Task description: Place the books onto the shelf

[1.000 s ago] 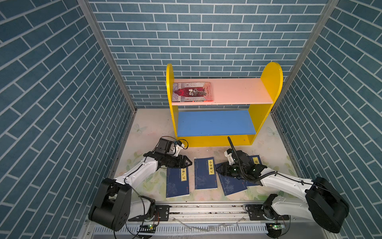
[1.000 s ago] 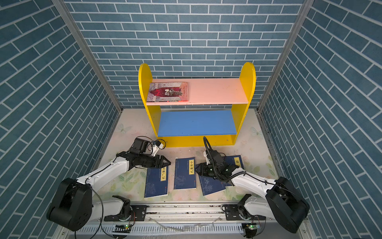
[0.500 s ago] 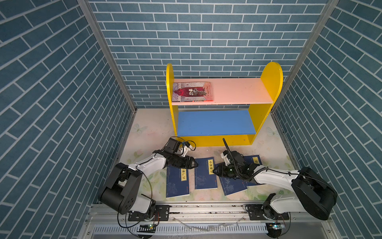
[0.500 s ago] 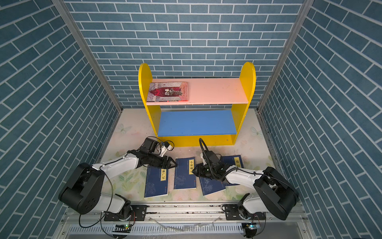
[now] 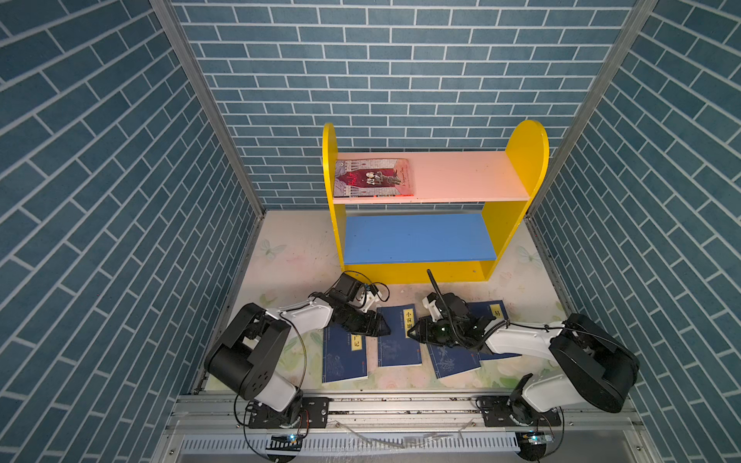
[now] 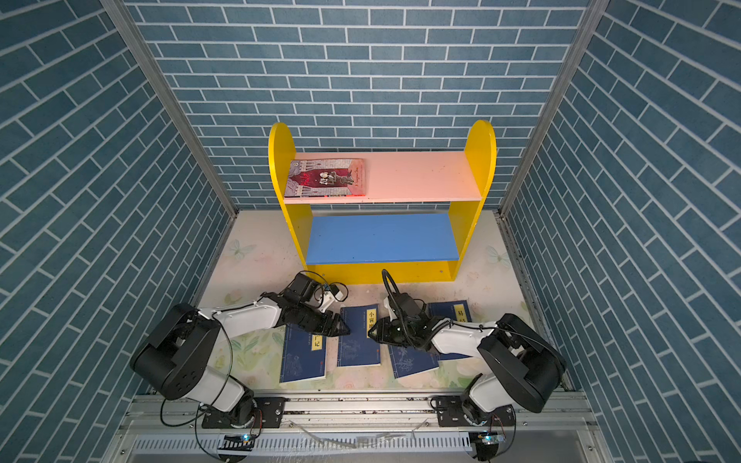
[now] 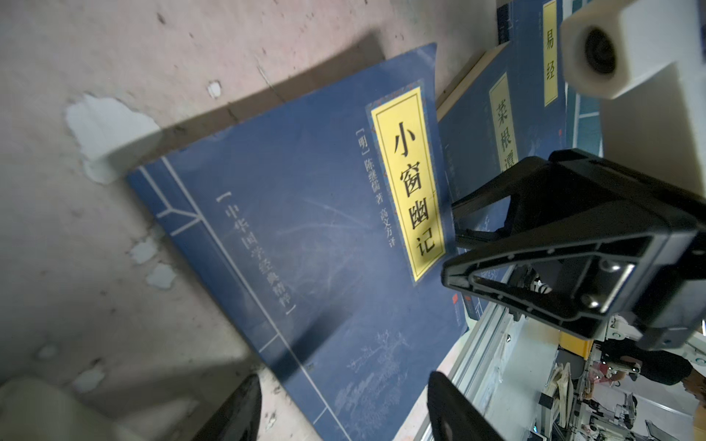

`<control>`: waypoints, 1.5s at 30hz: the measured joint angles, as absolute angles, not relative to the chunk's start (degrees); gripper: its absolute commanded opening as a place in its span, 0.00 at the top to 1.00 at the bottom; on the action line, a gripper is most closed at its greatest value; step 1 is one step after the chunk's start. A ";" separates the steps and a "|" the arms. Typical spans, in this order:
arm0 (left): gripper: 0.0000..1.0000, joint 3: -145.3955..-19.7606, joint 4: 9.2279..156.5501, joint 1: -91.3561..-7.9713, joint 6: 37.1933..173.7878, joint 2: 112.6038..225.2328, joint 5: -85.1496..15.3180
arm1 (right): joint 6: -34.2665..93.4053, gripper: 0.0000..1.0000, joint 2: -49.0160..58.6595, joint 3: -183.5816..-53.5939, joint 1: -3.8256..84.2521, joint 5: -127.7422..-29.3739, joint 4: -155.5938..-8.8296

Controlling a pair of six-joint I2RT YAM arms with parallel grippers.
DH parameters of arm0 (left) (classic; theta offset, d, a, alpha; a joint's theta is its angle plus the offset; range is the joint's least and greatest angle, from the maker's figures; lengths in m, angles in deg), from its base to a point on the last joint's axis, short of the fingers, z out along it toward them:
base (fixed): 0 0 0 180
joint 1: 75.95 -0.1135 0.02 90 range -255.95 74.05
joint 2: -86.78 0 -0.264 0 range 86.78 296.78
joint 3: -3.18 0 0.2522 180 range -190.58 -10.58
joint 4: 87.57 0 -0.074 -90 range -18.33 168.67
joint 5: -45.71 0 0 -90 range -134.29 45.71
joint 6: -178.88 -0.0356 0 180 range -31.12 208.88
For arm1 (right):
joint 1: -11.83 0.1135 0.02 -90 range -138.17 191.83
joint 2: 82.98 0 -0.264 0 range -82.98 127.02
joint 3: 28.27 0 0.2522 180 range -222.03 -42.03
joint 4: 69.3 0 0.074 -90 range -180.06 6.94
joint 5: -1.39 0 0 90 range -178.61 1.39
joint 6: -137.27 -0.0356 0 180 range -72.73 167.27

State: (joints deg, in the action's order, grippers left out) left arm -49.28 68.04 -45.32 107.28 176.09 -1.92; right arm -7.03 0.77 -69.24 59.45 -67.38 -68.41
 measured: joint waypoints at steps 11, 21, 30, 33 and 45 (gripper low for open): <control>0.33 -50.17 69.46 -45.19 106.97 178.19 0.53 | -11.34 0.80 3.26 -65.19 59.14 -65.96 -57.37; 0.27 -50.17 63.75 -44.62 101.40 169.54 -3.14 | -11.93 1.00 -4.81 -63.44 59.10 -64.69 -58.11; 0.29 -50.83 61.87 -54.00 101.40 158.11 -0.34 | -10.93 1.00 -13.59 -63.38 54.55 -58.94 -58.72; 0.25 -50.83 61.78 -55.51 101.77 155.66 2.63 | -10.42 1.00 -17.11 -63.42 52.74 -55.55 -59.07; 0.18 -47.59 67.27 -58.52 108.81 152.27 18.08 | -7.23 1.00 -21.70 -67.92 50.66 -43.40 -62.59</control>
